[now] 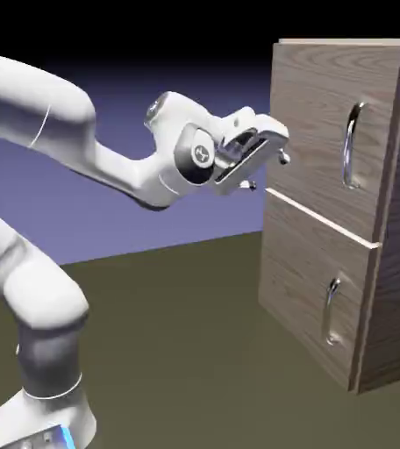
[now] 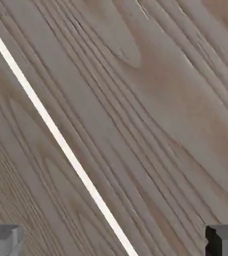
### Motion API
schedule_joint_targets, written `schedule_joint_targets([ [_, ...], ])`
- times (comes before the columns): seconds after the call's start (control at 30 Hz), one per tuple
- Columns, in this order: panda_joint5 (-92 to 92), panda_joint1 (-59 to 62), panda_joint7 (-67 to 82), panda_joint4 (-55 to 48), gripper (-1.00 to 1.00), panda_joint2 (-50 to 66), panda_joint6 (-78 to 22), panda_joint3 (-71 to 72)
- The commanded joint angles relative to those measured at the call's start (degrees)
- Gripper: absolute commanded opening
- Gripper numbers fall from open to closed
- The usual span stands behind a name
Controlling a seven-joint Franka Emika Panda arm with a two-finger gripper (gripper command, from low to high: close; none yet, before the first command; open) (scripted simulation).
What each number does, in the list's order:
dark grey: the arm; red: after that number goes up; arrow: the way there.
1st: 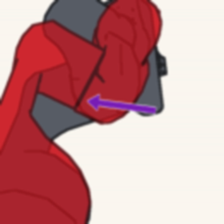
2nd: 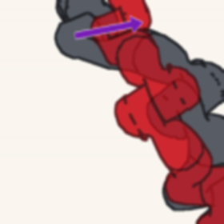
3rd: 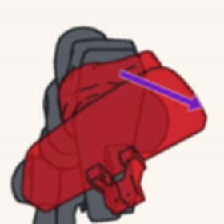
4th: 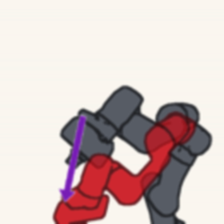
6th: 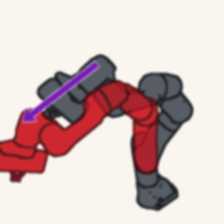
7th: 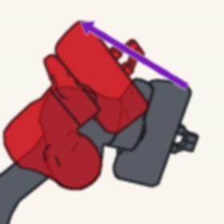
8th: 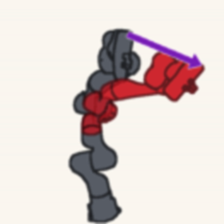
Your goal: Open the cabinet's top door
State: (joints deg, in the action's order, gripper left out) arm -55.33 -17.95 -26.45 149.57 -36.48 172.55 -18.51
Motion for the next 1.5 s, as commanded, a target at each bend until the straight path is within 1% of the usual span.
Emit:
schedule_joint_targets([
  [0.0,-2.5,-0.8,0.7,-0.5,0.0,-0.2,-0.1,-0.8],
  [1.4,-107.1,-33.4,31.0,-22.1,0.0,-7.4,-2.8,-35.8],
  [1.47,-109.1,-34.0,31.5,-22.5,0.0,-7.5,-2.9,-36.5],
])
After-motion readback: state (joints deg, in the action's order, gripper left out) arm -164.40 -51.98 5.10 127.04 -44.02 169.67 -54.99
